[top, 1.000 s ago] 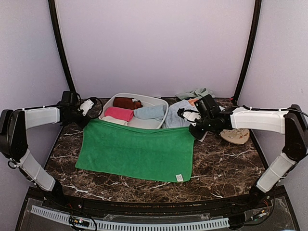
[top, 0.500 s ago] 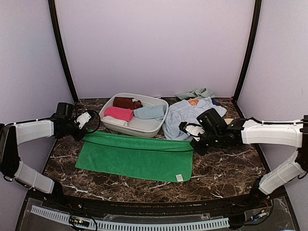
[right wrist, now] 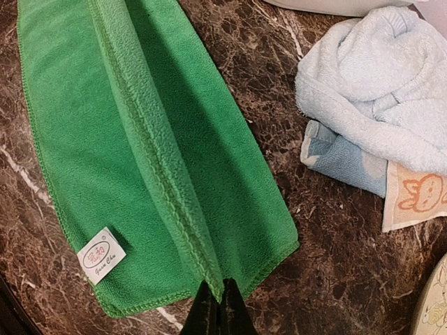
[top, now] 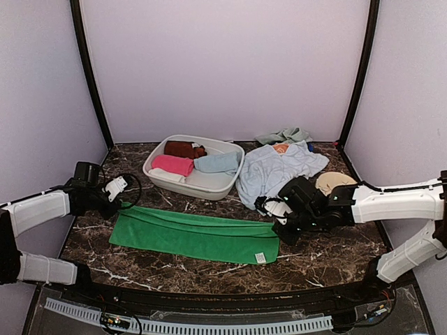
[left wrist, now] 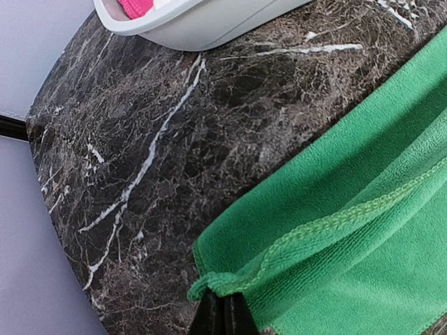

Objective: Roll the towels
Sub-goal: Fold the towel at the center of the board.

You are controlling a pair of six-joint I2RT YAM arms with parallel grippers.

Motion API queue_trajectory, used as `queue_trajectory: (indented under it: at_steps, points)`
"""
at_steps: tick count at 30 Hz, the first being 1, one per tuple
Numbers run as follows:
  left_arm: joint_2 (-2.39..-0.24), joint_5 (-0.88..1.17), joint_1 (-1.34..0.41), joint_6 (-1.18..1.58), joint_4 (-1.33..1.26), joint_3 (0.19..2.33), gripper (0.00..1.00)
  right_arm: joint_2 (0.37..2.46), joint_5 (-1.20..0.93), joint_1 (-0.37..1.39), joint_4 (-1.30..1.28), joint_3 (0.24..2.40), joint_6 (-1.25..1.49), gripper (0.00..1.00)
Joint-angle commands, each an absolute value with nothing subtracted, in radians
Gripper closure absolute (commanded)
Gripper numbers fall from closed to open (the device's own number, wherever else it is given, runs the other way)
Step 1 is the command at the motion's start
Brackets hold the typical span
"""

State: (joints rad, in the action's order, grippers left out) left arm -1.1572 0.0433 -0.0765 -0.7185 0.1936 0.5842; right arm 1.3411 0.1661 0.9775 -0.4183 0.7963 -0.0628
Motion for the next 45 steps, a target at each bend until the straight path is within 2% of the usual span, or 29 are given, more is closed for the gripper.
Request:
queue_trajectory:
  at_steps: [1, 16, 31, 45]
  points:
    - [-1.087, 0.042, -0.073, -0.739, 0.239, 0.548, 1.0, 1.342, 0.2, 1.012, -0.424, 0.812, -0.009, 1.0]
    - [-1.018, 0.065, -0.073, -0.817, 0.284, 0.452, 1.0, 1.57, 0.268, 1.124, -0.575, 0.931, 0.135, 1.0]
    - [-0.955, 0.031, -0.072, -0.842, 0.251, 0.409, 1.0, 1.495, 0.329, 1.218, -0.647, 0.917, 0.311, 1.0]
    - [-0.86, 0.018, -0.072, -0.901, 0.314, 0.375, 1.0, 1.522, 0.374, 1.27, -0.697, 0.929, 0.375, 1.0]
